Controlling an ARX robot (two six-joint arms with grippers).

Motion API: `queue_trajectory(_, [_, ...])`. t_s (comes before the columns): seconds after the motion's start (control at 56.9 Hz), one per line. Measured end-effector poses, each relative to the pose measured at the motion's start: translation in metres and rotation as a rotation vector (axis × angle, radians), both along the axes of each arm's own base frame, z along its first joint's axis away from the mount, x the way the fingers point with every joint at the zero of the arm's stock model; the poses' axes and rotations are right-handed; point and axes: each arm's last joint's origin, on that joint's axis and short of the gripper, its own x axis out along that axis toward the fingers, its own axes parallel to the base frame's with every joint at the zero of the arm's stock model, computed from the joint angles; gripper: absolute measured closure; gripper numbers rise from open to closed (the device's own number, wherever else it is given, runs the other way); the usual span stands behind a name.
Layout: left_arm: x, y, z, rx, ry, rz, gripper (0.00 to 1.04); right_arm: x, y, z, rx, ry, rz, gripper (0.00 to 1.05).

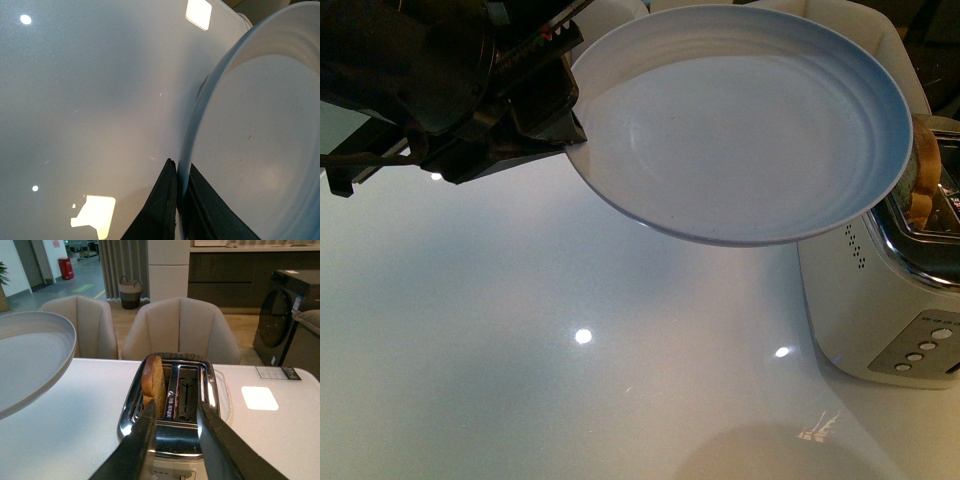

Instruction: Left arm holds plate, right arm toasts bread

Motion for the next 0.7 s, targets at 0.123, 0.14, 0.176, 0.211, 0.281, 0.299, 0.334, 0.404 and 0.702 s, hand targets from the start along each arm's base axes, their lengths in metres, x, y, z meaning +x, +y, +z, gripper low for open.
queue_trajectory(0.123, [0.000,0.000,0.000,0.000,0.000,0.000,1.02,0.000,0.000,0.000,0.000,0.000,0.000,0.55])
queue_trajectory(0.14, [0.000,0.000,0.000,0.000,0.000,0.000,1.02,0.000,0.000,0.000,0.000,0.000,0.000,0.50])
queue_trajectory(0.176, [0.000,0.000,0.000,0.000,0.000,0.000,1.02,0.000,0.000,0.000,0.000,0.000,0.000,0.43])
queue_trajectory(0.211, [0.000,0.000,0.000,0.000,0.000,0.000,1.02,0.000,0.000,0.000,0.000,0.000,0.000,0.34])
queue_trajectory(0.281, [0.002,0.000,0.001,0.056,-0.067,0.025,1.02,0.000,0.000,0.000,0.000,0.000,0.000,0.22])
queue_trajectory(0.299, [0.002,0.000,0.001,0.065,-0.076,0.029,1.02,0.000,0.000,0.000,0.000,0.000,0.000,0.20])
queue_trajectory(0.334, [0.002,0.000,0.002,0.082,-0.094,0.039,1.02,0.000,0.000,0.000,0.000,0.000,0.000,0.15])
queue_trajectory(0.404, [0.002,0.001,0.003,0.095,-0.108,0.032,1.02,0.000,0.000,0.000,0.003,0.000,0.000,0.07])
queue_trajectory(0.702, [0.018,0.041,0.008,0.037,-0.110,0.046,1.02,0.000,0.000,0.000,0.003,0.000,0.000,0.09])
